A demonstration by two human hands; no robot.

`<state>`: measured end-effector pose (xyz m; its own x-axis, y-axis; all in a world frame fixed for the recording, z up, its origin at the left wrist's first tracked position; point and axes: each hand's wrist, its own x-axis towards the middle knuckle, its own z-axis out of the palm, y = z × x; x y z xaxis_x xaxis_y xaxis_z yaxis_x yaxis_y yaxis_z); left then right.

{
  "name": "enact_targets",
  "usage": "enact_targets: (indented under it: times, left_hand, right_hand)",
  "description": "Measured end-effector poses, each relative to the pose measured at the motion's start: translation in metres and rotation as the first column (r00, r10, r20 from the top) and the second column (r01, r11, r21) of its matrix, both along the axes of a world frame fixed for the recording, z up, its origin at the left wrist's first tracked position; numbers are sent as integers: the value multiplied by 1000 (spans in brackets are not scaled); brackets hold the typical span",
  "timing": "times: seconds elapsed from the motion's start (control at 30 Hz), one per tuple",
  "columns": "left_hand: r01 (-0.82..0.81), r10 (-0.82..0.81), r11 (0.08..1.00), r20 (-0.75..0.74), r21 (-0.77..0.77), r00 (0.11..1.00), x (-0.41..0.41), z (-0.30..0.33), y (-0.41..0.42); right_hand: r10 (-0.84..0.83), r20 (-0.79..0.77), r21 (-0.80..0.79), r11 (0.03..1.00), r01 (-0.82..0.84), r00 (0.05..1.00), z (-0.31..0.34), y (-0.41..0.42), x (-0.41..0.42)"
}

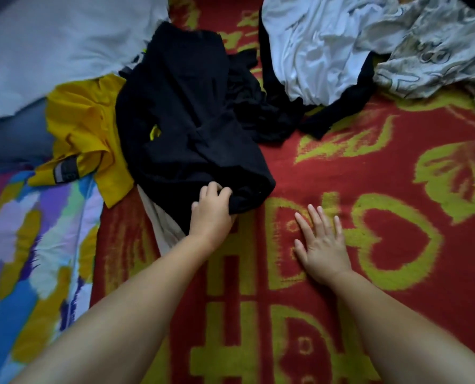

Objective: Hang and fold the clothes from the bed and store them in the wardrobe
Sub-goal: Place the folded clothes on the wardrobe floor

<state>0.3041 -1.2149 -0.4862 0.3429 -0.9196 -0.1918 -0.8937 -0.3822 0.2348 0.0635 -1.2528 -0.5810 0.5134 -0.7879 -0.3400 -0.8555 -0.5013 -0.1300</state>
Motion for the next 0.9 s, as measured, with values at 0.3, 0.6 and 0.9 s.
enact_targets:
  times: [0.3,0.6,0.9]
  left_hand:
    - [175,-189,981,-190,-88,963,-106,104,117]
    - [403,-350,910,-709,-100,613,-250,193,152]
    - [251,79,912,-739,324,669,-228,117,145]
  right_hand:
    - [-726,64,941,273,201,685,157,-7,-12]
    - [-37,-266,868,424,256,963,248,15,-106]
    - [159,-363,701,695,157,918,183,68,-175]
